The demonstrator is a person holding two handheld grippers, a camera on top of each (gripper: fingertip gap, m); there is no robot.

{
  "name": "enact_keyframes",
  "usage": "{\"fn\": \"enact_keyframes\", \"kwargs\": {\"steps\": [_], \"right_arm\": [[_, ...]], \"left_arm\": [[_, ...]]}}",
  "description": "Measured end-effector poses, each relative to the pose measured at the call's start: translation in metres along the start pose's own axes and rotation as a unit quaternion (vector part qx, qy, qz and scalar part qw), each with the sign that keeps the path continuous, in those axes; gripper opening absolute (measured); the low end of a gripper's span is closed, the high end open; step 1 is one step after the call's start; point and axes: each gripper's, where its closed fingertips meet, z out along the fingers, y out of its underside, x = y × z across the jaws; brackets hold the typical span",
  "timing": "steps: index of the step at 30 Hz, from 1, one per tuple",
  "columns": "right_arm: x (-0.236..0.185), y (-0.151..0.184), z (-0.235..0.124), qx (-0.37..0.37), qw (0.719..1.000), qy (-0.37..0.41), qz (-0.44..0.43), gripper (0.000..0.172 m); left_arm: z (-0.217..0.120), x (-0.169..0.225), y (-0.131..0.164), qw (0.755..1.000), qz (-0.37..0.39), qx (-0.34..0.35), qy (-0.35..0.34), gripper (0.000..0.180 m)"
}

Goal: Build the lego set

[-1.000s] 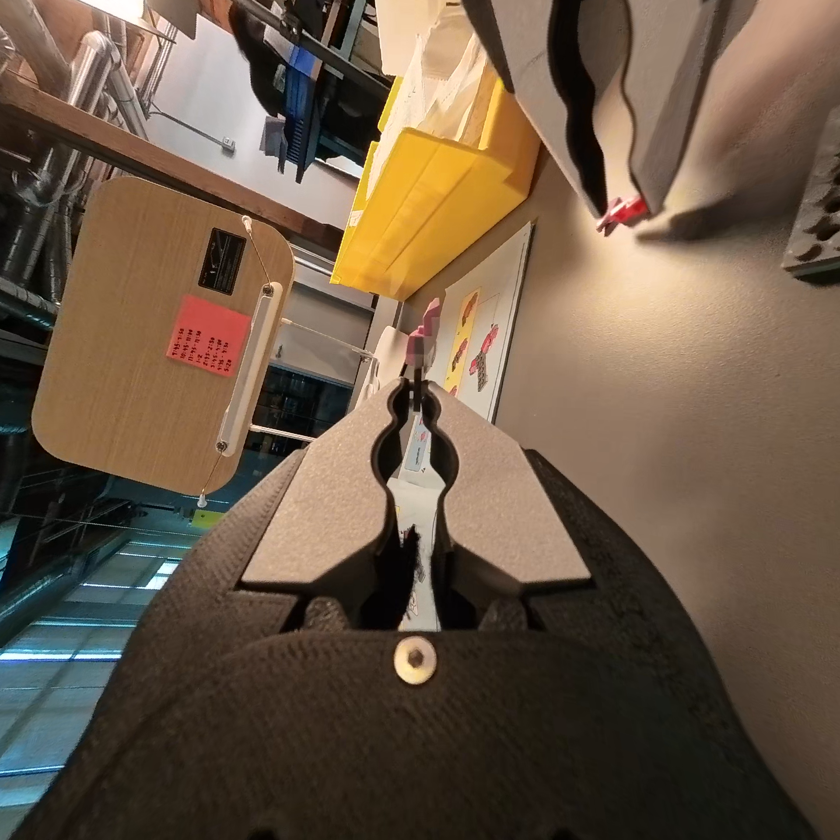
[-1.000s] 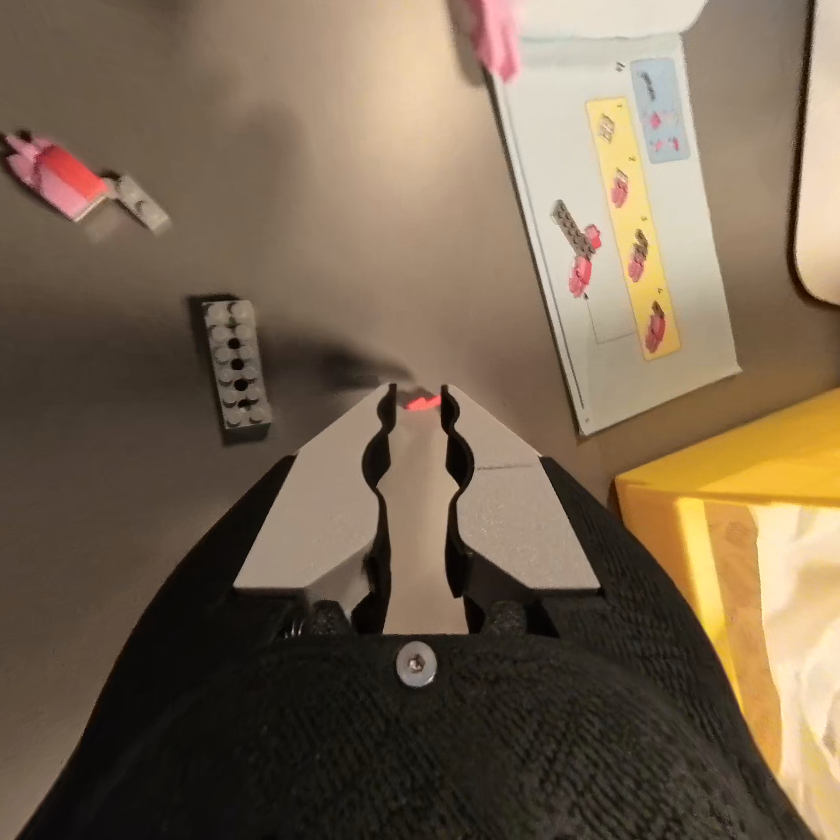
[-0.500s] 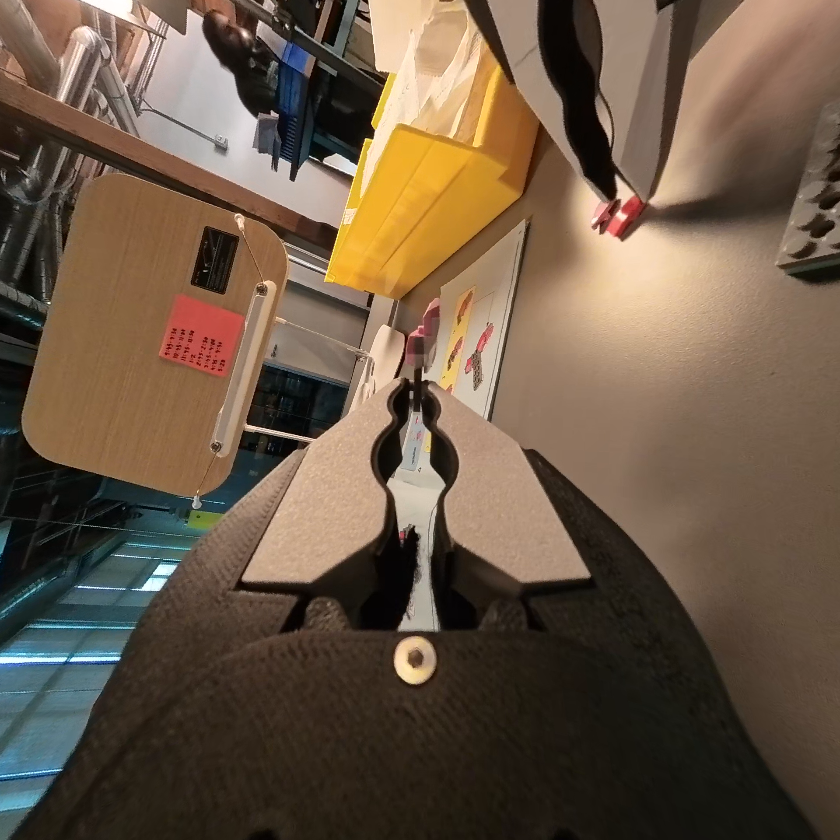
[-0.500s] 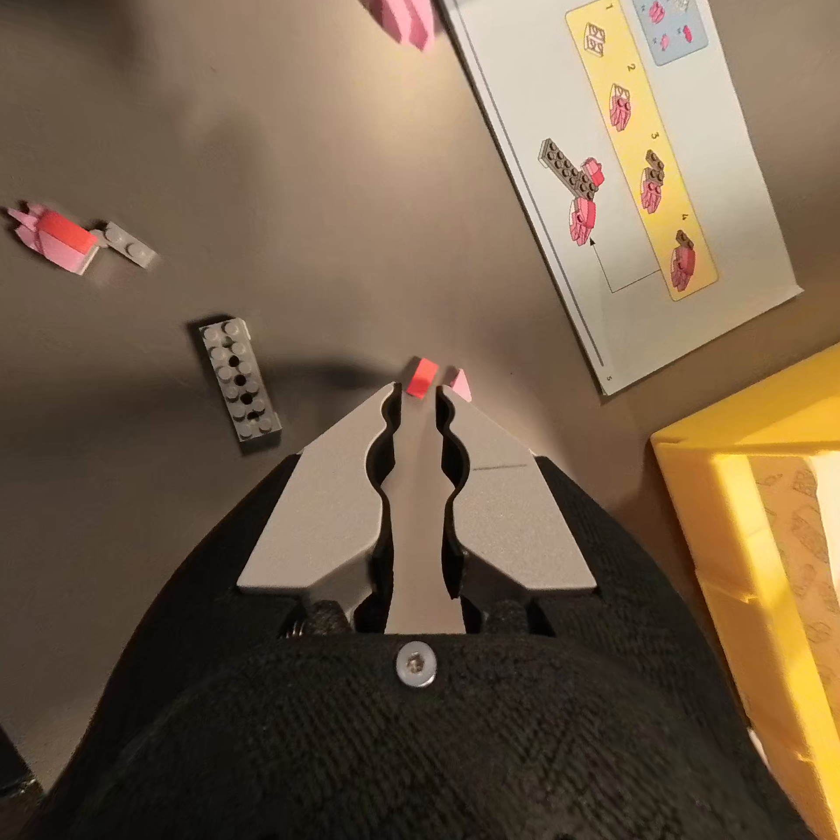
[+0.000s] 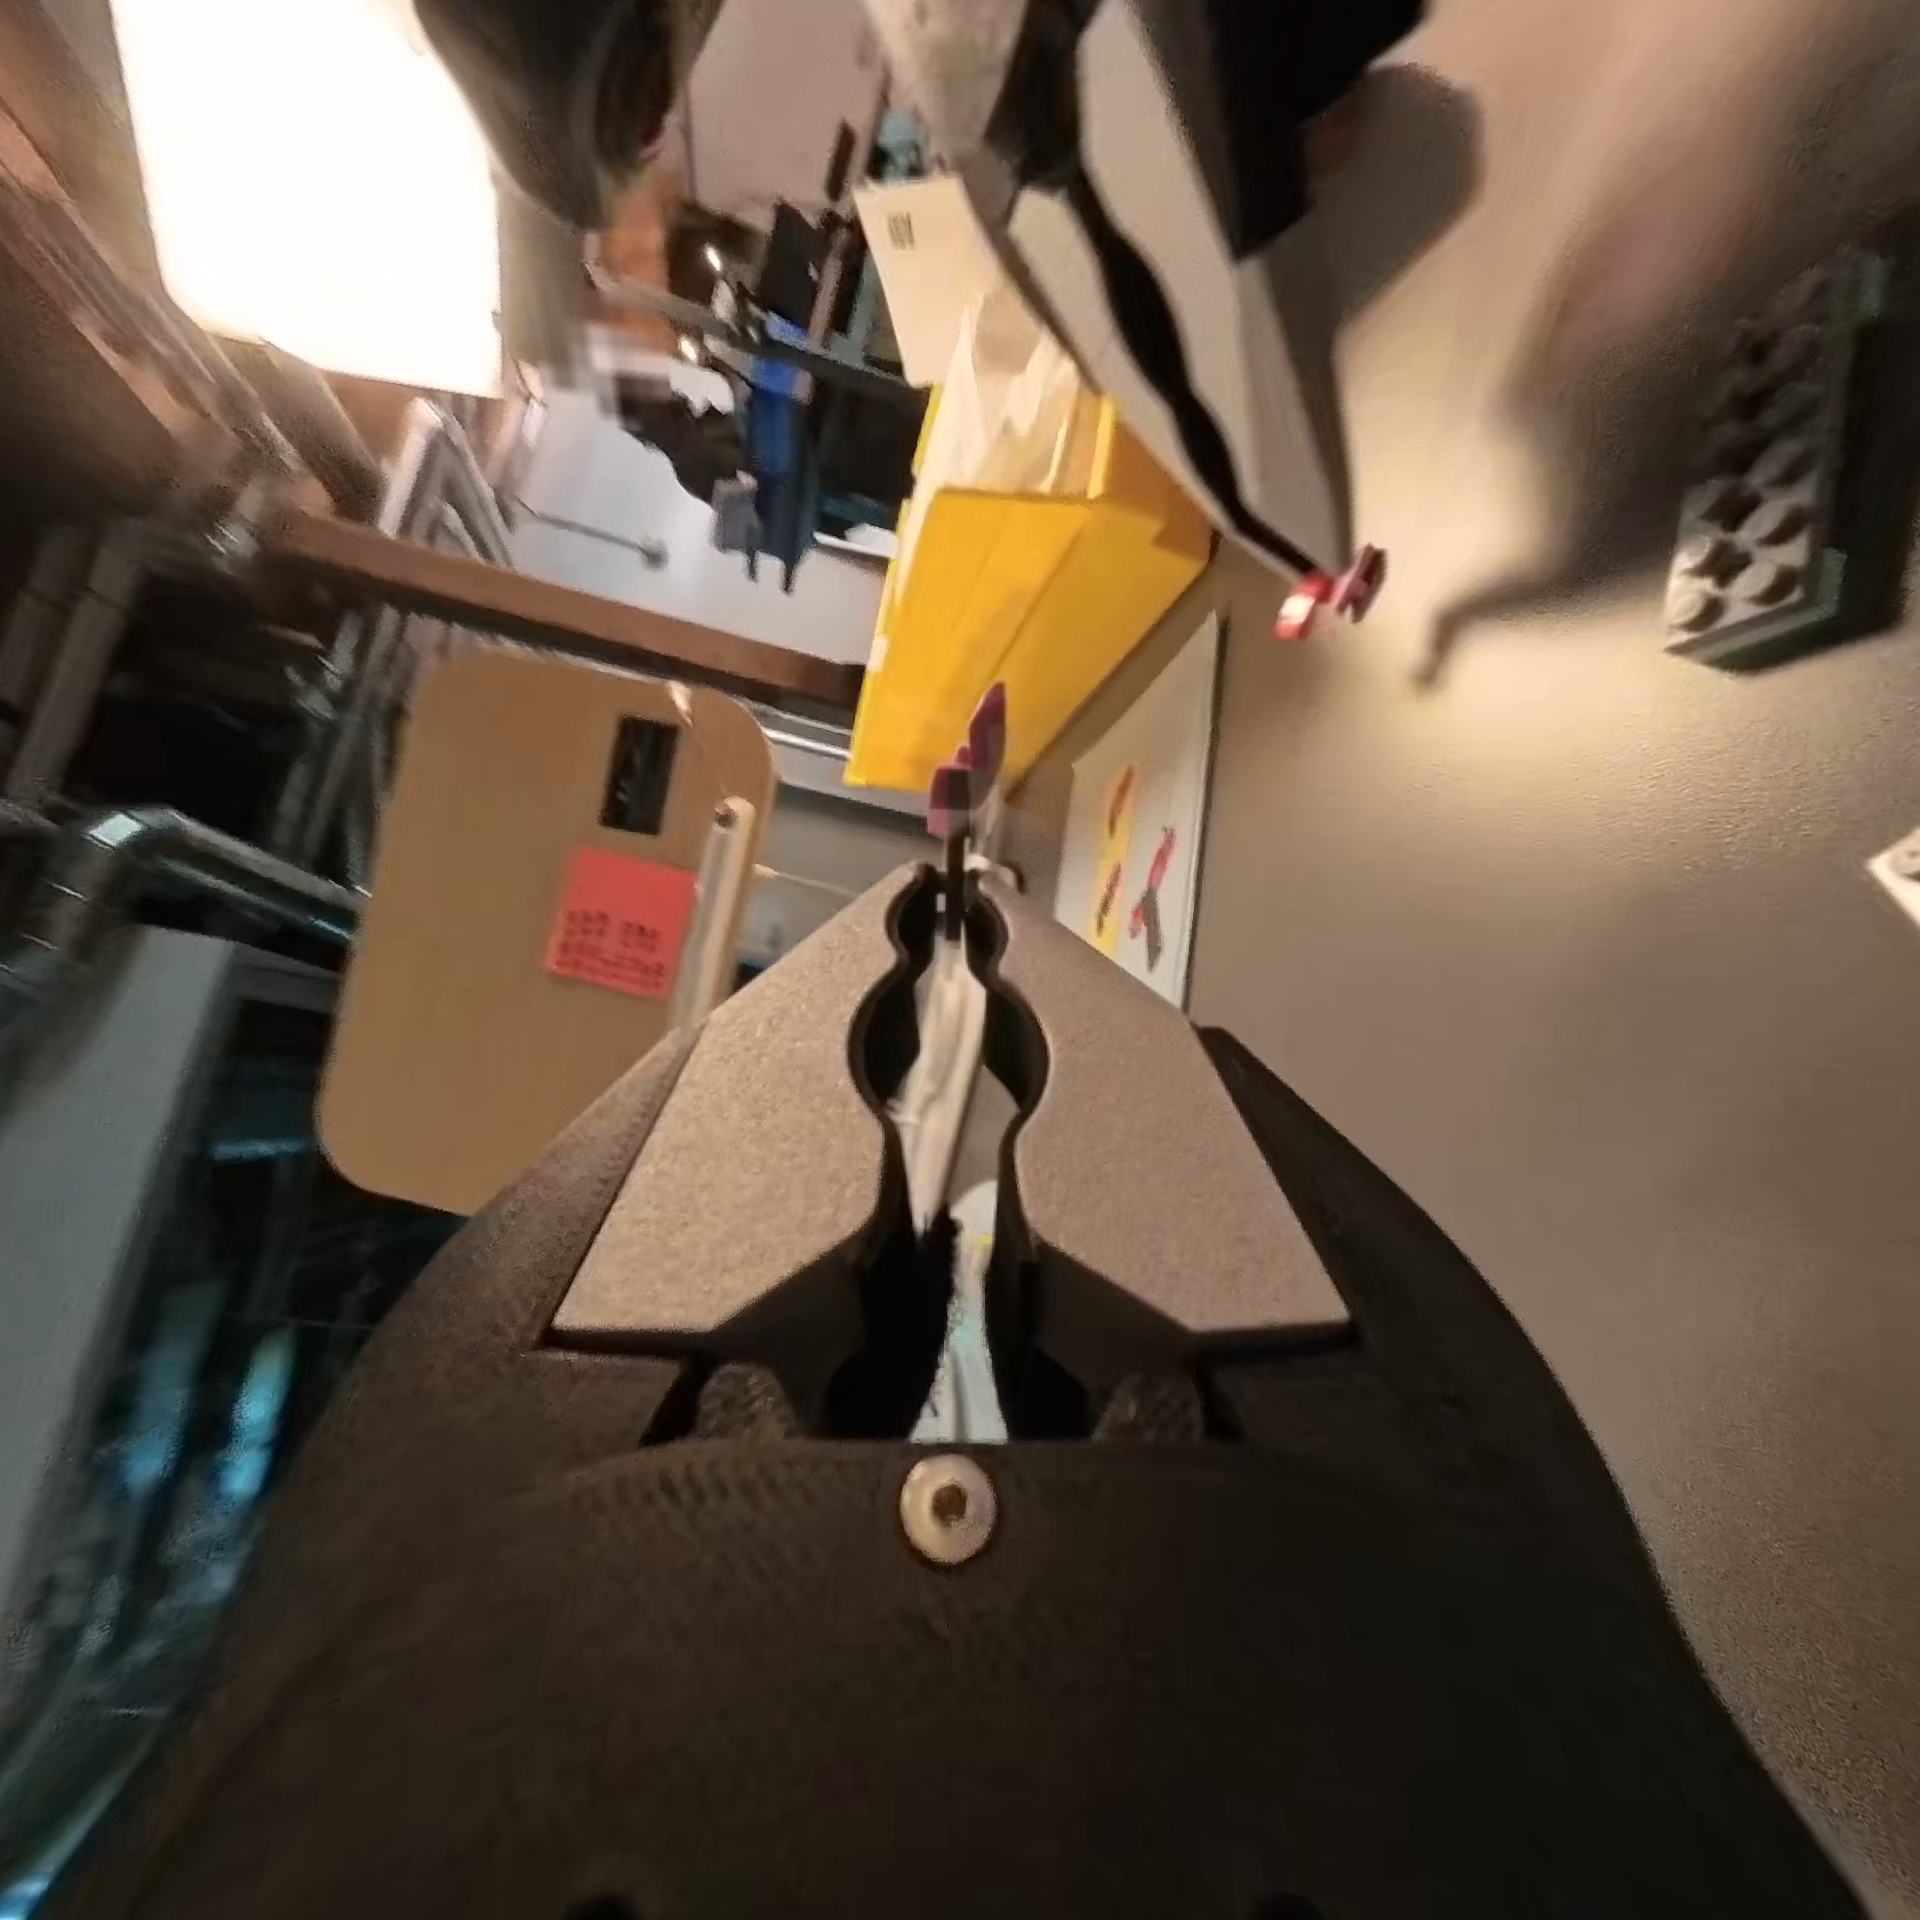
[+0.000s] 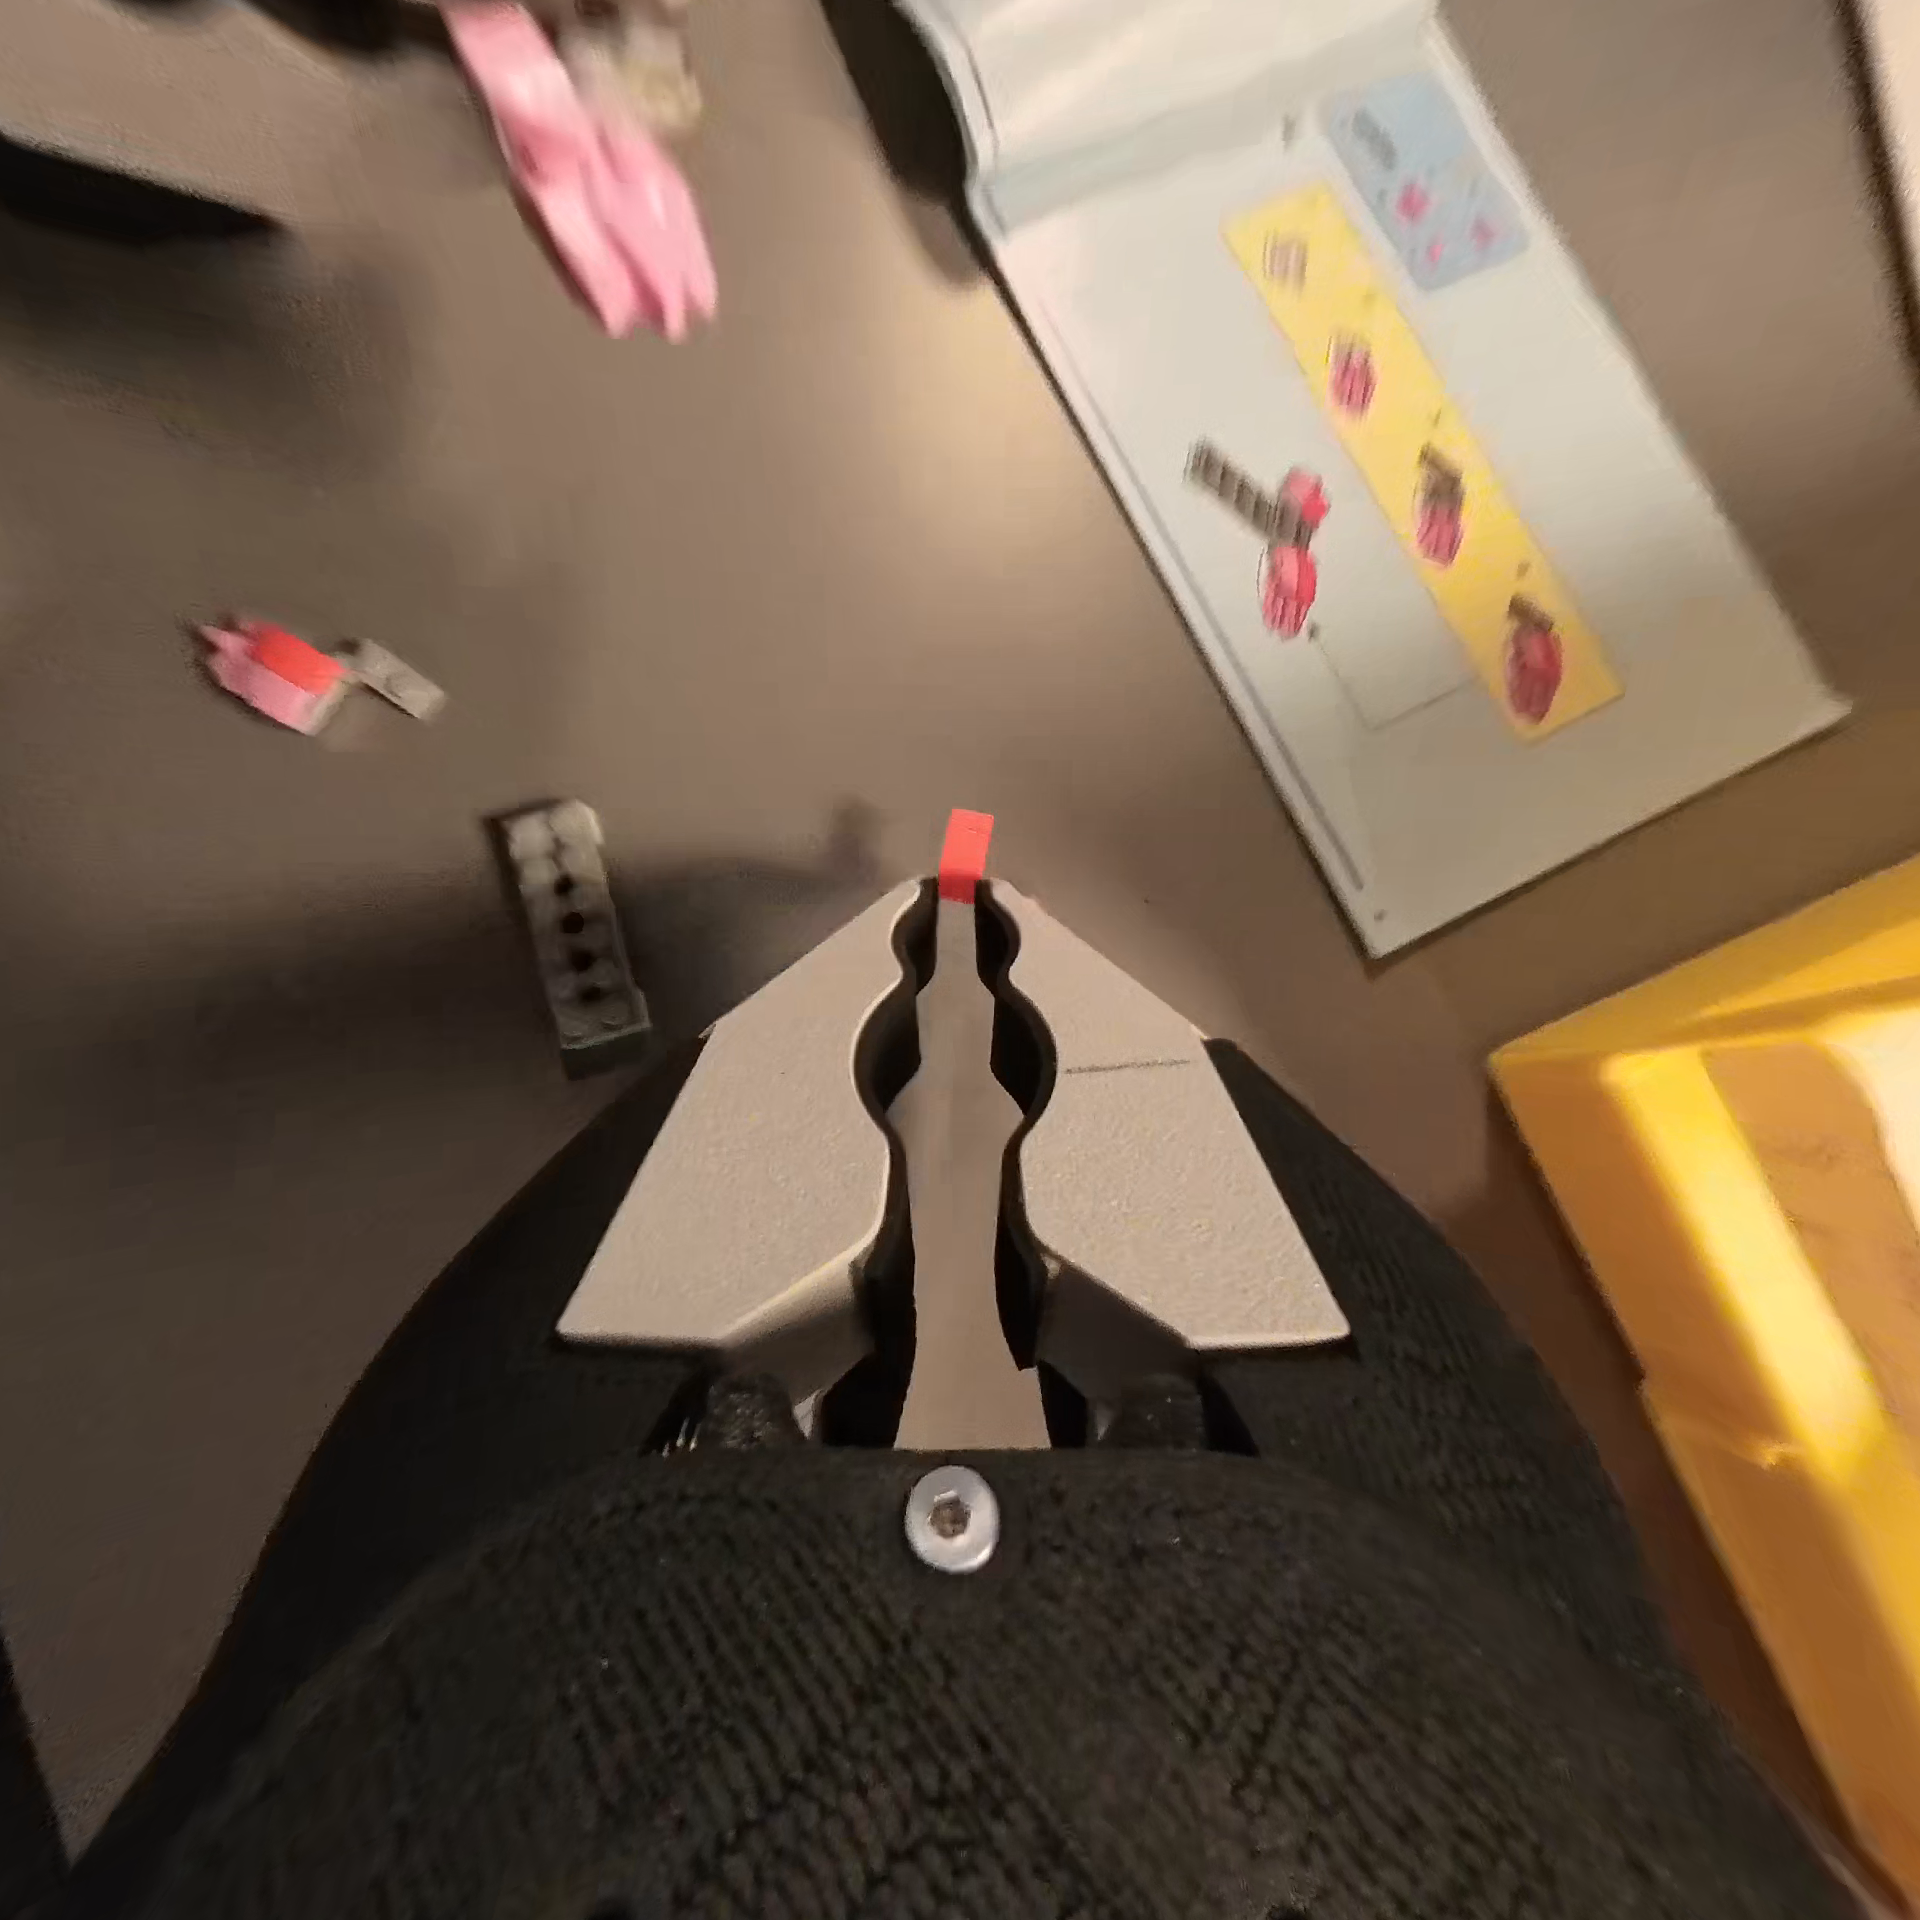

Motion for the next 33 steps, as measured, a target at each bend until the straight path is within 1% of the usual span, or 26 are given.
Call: {"fn": "enact_keyframes", "kwargs": {"steps": [2,4,6,8,10,12,15,19,28,33], "right_arm": [[-0.008,-0.025,-0.017,0.065,0.997,-0.040,-0.020,0.005],[-0.027,-0.054,-0.040,0.134,0.985,-0.096,-0.048,0.004],[-0.044,-0.068,-0.054,0.148,0.977,-0.120,-0.092,0.005],[-0.054,-0.072,-0.058,0.129,0.975,-0.125,-0.131,0.005],[-0.063,-0.076,-0.060,0.114,0.972,-0.137,-0.151,0.005],[-0.067,-0.079,-0.060,0.097,0.972,-0.143,-0.160,0.005],[-0.070,-0.074,-0.055,0.056,0.971,-0.149,-0.177,0.005],[-0.076,-0.069,-0.051,0.021,0.967,-0.170,-0.187,0.005],[-0.074,-0.066,-0.051,-0.013,0.965,-0.164,-0.206,0.005],[-0.075,-0.065,-0.050,-0.019,0.964,-0.166,-0.207,0.005]], "left_arm": [[-0.004,0.000,-0.009,0.999,0.044,0.018,-0.017,0.003],[-0.006,0.002,-0.019,0.996,0.078,0.035,-0.028,0.003],[-0.009,0.001,-0.027,0.992,0.105,0.047,-0.042,0.003],[-0.011,0.001,-0.034,0.989,0.128,0.056,-0.053,0.003],[-0.012,0.003,-0.039,0.986,0.146,0.062,-0.058,0.003],[-0.013,0.004,-0.043,0.983,0.160,0.067,-0.061,0.003],[-0.015,0.007,-0.049,0.981,0.167,0.077,-0.061,0.003],[-0.016,0.007,-0.052,0.979,0.174,0.080,-0.064,0.003],[-0.018,0.008,-0.055,0.978,0.178,0.083,-0.067,0.003],[-0.018,0.010,-0.057,0.978,0.180,0.086,-0.065,0.003]]}}
